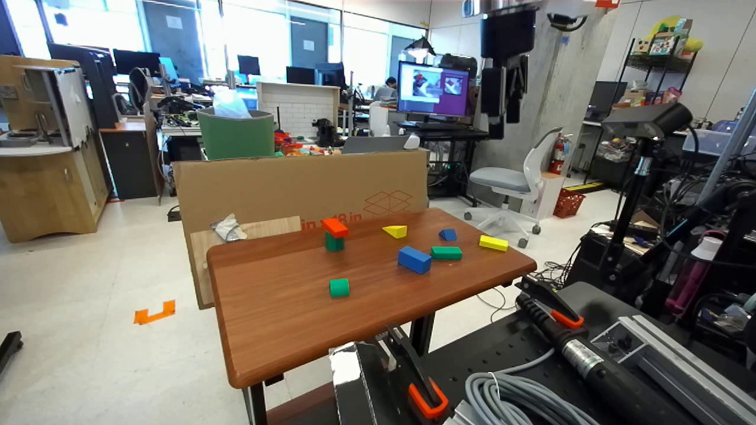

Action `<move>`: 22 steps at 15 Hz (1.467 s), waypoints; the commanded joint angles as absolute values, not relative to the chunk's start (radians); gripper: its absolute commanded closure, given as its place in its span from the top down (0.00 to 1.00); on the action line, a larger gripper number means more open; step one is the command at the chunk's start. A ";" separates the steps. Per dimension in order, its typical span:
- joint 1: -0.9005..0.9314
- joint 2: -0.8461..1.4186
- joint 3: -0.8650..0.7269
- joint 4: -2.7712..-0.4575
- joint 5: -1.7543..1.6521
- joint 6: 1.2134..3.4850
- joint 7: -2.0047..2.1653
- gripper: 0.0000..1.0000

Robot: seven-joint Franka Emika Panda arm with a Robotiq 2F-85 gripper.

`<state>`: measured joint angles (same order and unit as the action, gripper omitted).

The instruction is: Pick the green block and put it on the blue block

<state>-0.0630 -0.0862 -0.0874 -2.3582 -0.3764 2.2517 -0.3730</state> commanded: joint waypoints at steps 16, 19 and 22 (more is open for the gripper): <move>-0.122 0.480 -0.073 -2.087 -0.459 2.430 -0.957 1.00; -0.119 0.524 -0.071 -2.060 -0.450 2.410 -1.007 1.00; -0.095 0.574 -0.080 -2.033 -0.463 2.409 -0.992 1.00</move>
